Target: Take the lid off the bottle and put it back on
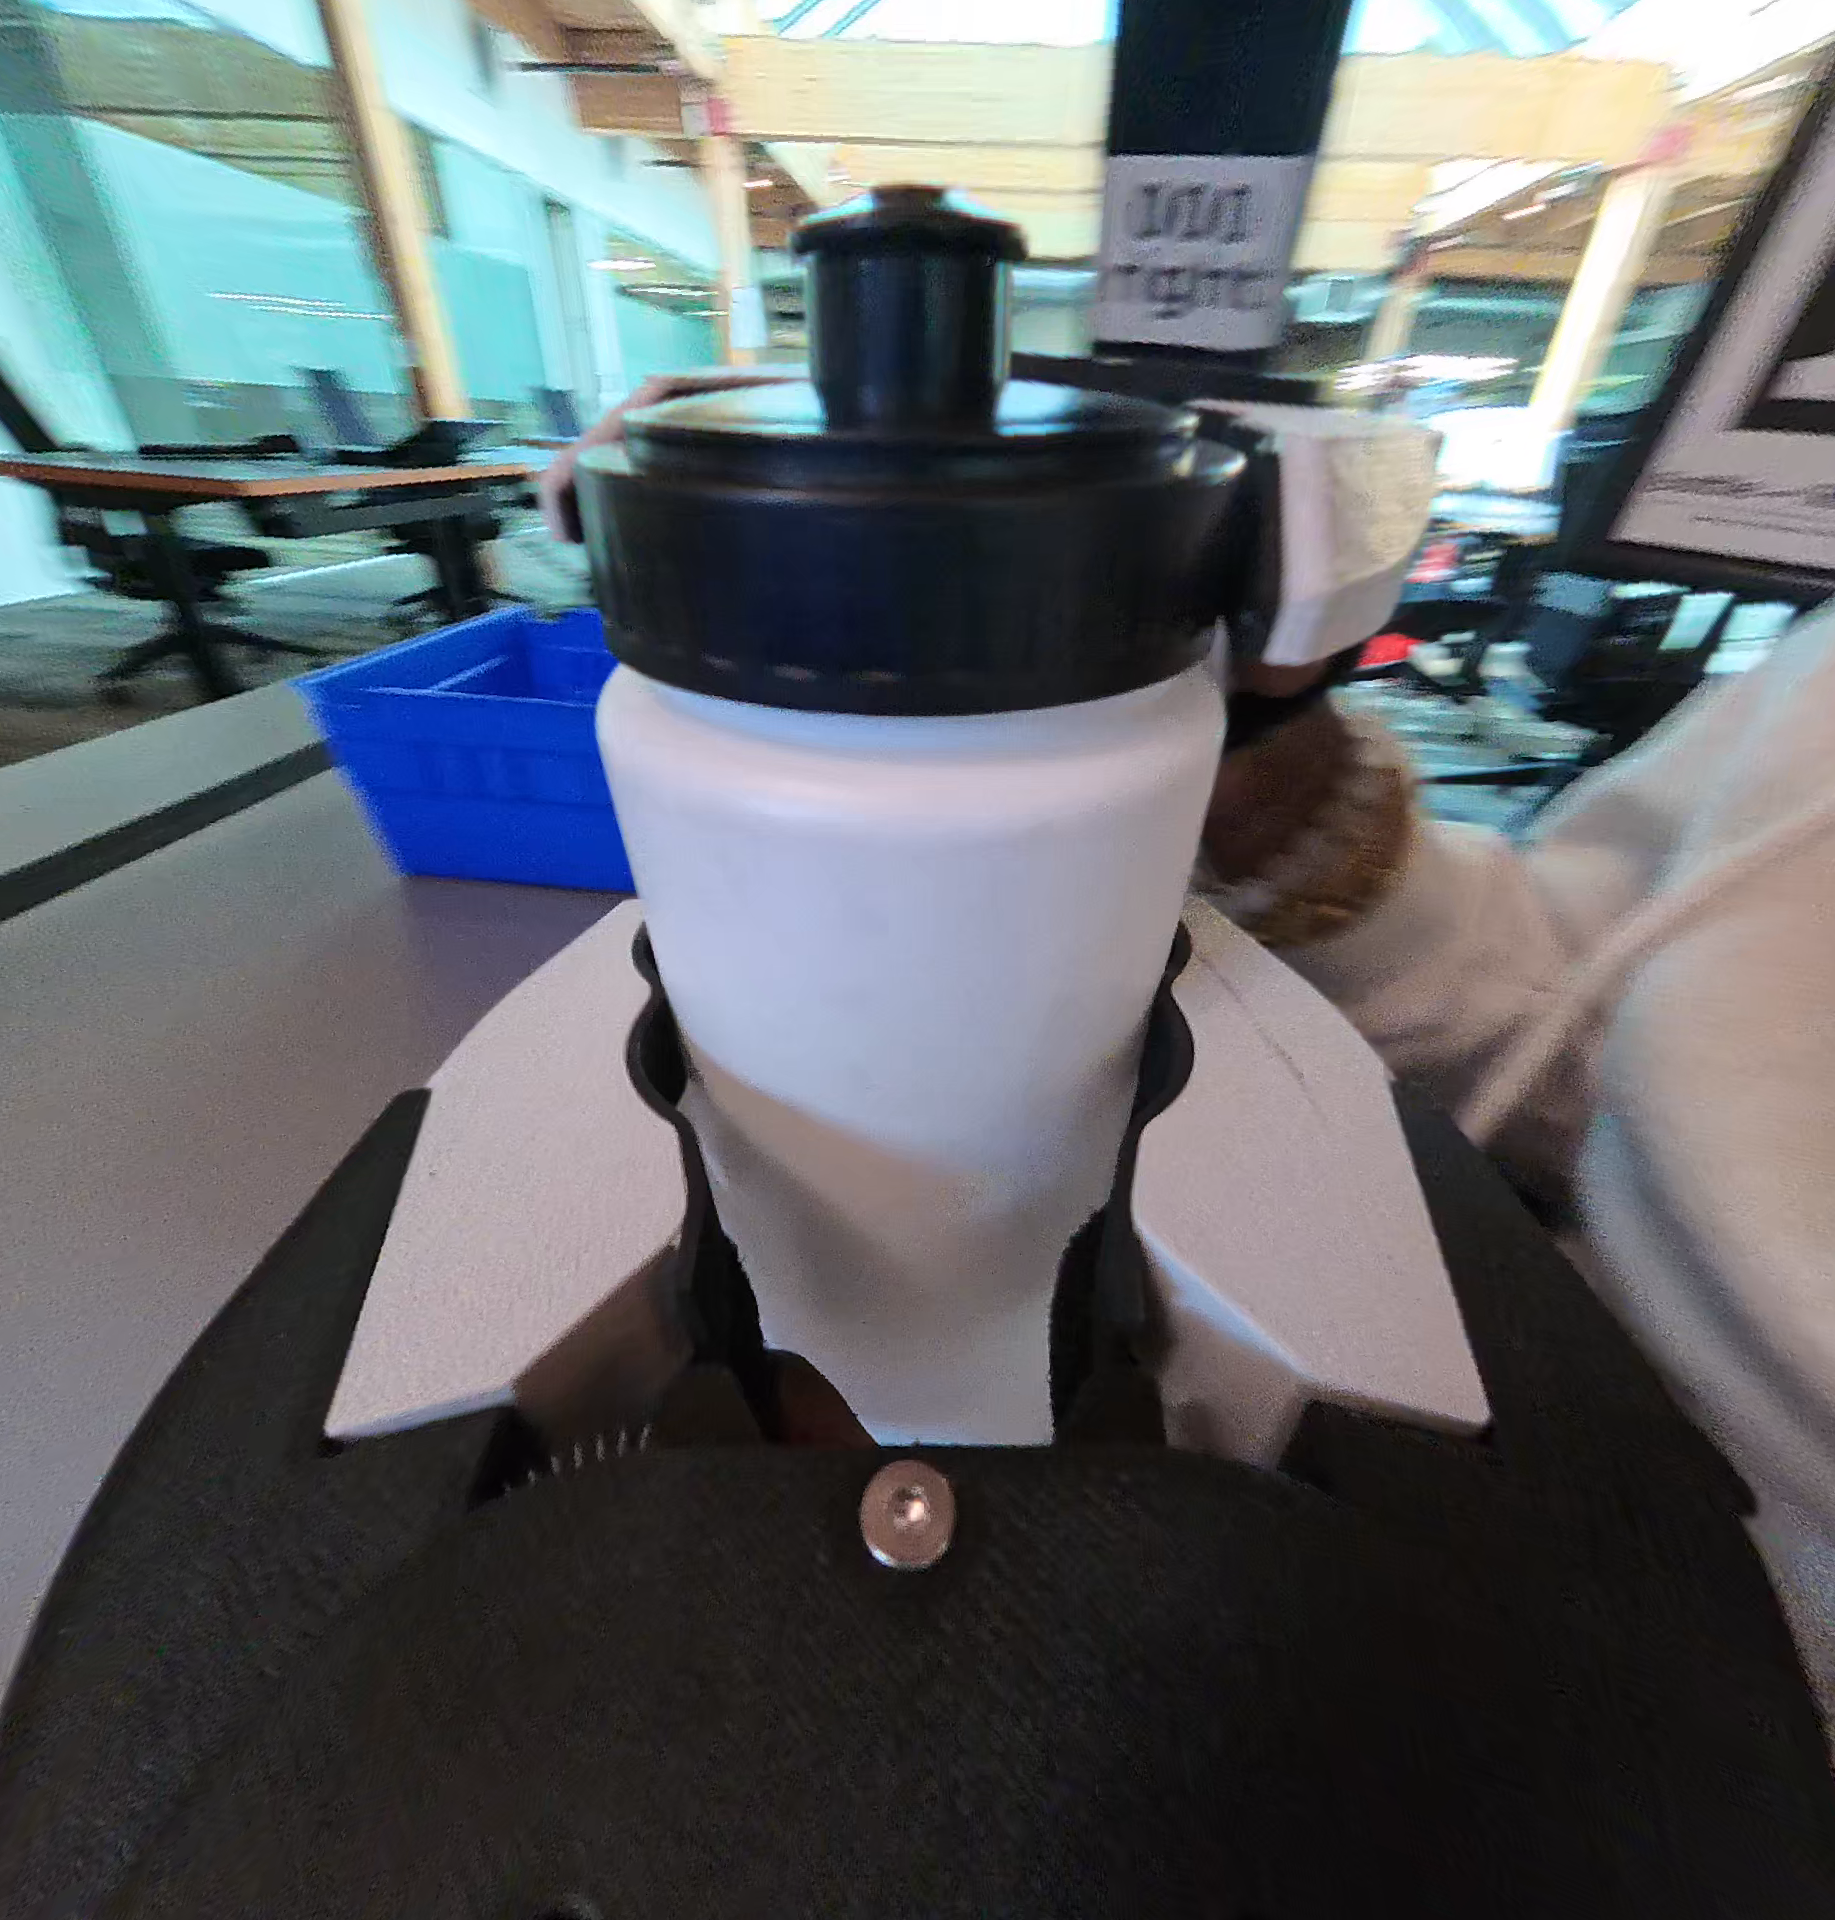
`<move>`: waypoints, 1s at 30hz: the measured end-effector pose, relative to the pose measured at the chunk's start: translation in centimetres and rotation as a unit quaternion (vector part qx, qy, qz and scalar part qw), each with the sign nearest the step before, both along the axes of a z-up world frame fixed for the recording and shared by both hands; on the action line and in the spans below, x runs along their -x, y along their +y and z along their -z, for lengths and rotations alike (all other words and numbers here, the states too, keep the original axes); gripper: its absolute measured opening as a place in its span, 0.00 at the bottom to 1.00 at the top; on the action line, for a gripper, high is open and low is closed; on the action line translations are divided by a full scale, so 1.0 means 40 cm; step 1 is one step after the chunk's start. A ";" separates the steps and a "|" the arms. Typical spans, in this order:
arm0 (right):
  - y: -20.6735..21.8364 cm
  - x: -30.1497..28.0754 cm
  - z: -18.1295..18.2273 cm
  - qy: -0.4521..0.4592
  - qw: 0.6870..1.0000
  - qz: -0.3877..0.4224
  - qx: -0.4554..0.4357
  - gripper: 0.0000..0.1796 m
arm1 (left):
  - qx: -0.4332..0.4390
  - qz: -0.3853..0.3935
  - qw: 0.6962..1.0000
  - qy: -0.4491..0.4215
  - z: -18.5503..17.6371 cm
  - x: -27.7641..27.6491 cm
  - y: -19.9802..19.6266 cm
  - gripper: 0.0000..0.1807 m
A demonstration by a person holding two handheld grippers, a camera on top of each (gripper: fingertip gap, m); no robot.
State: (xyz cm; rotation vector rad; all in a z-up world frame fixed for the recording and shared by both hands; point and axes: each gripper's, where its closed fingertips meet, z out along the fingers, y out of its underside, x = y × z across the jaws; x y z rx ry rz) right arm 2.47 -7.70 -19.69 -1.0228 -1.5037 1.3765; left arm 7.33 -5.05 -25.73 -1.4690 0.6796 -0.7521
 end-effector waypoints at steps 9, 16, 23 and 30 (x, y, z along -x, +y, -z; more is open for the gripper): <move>0.037 0.017 0.008 -0.001 0.980 0.193 -0.054 0.48 | -0.020 -0.086 0.996 0.034 0.006 0.043 0.036 0.48; -0.001 0.010 -0.001 -0.002 1.000 0.020 0.023 0.43 | -0.011 -0.010 1.000 0.021 0.006 0.000 0.002 0.48; 0.045 0.033 -0.002 0.023 0.964 0.254 -0.073 0.43 | -0.094 -0.165 0.977 0.097 -0.003 0.063 0.047 0.48; -0.023 -0.006 -0.019 0.023 1.000 0.017 -0.006 0.43 | -0.037 0.034 0.999 -0.003 -0.018 -0.019 -0.032 0.48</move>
